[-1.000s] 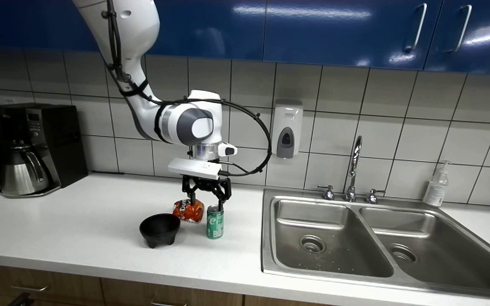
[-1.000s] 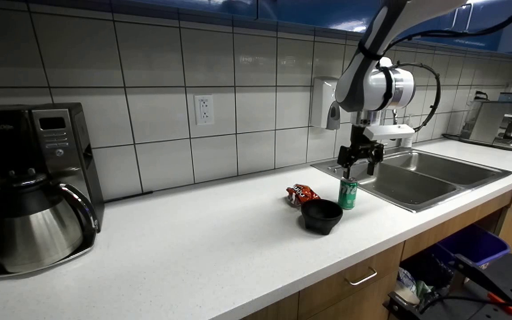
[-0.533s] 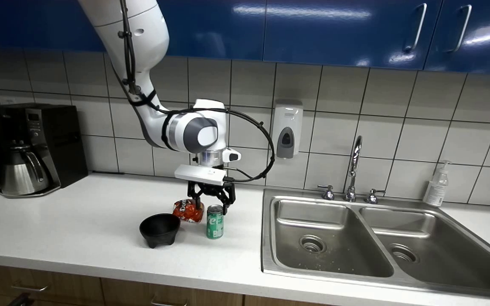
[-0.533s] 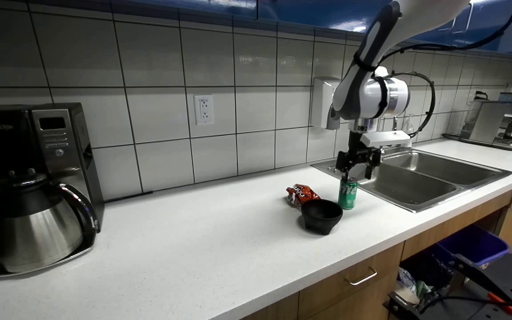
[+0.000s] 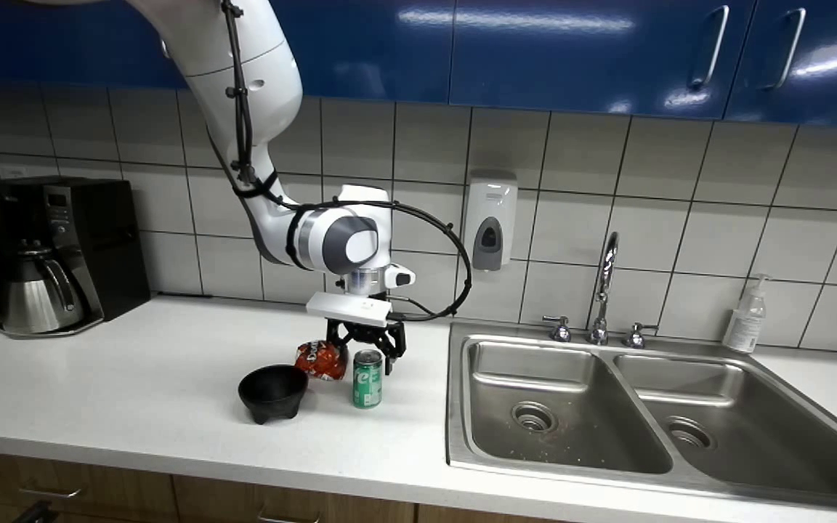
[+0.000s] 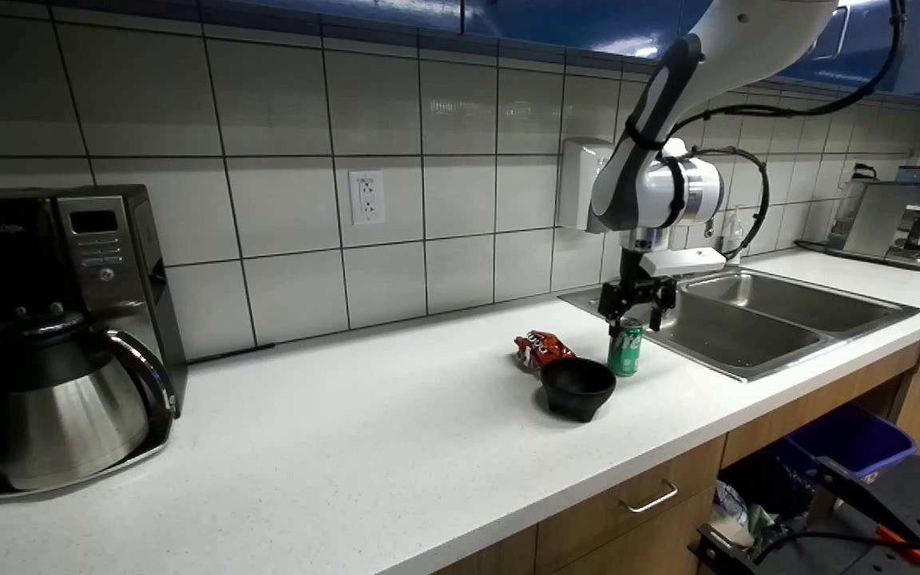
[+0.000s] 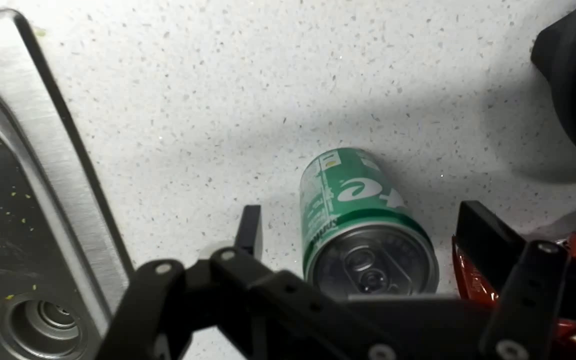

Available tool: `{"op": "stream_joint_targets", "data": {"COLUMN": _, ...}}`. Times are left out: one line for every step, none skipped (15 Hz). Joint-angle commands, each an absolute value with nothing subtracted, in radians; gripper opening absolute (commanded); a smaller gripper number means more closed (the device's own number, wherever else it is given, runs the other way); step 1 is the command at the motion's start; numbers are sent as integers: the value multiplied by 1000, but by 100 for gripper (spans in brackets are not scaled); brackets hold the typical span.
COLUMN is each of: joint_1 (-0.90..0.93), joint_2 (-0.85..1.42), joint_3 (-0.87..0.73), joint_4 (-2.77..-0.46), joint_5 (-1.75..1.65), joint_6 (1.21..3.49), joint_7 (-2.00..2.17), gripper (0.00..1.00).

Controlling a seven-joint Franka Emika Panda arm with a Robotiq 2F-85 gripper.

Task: Put the can in the bowl

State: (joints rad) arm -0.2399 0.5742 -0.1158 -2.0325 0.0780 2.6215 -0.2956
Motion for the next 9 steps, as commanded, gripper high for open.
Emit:
{"op": "stream_joint_targets", "data": {"joint_1": -268, "joint_2": 626, "joint_3": -87, "joint_4": -1967, "joint_5": 70, "joint_6": 2614, "joint_7": -288, "gripper": 100}}
{"op": "stream_joint_targets", "data": {"joint_1": -269, "joint_2": 636, "joint_3": -86, "joint_4": -1957, "joint_5": 69, "joint_6": 2612, "joint_7": -288, "gripper": 100}}
{"op": "stream_joint_targets", "data": {"joint_1": -268, "joint_2": 646, "joint_3": -86, "joint_4": -1946, "joint_5": 68, "joint_6": 2611, "joint_7": -286, "gripper": 100}}
{"op": "stream_joint_targets", "data": {"joint_1": -269, "joint_2": 656, "joint_3": -86, "joint_4": -1935, "joint_5": 67, "joint_6": 2608, "joint_7": -286, "gripper": 100}}
{"op": "stream_joint_targets", "data": {"joint_1": -270, "joint_2": 664, "joint_3": -85, "joint_4": -1926, "joint_5": 68, "joint_6": 2608, "joint_7": -285, "gripper": 100}}
{"op": "stream_joint_targets", "data": {"joint_1": -271, "joint_2": 671, "joint_3": -85, "joint_4": -1918, "joint_5": 68, "joint_6": 2606, "joint_7": -284, "gripper": 100}}
{"op": "stream_joint_targets", "data": {"joint_1": -272, "joint_2": 677, "joint_3": -84, "joint_4": -1910, "joint_5": 68, "joint_6": 2604, "joint_7": -285, "gripper": 100}}
{"op": "stream_joint_targets", "data": {"joint_1": -272, "joint_2": 682, "joint_3": -85, "joint_4": -1903, "joint_5": 67, "joint_6": 2604, "joint_7": -284, "gripper": 100}}
{"op": "stream_joint_targets", "data": {"joint_1": -272, "joint_2": 688, "joint_3": -86, "joint_4": -1897, "joint_5": 66, "joint_6": 2604, "joint_7": -283, "gripper": 100}}
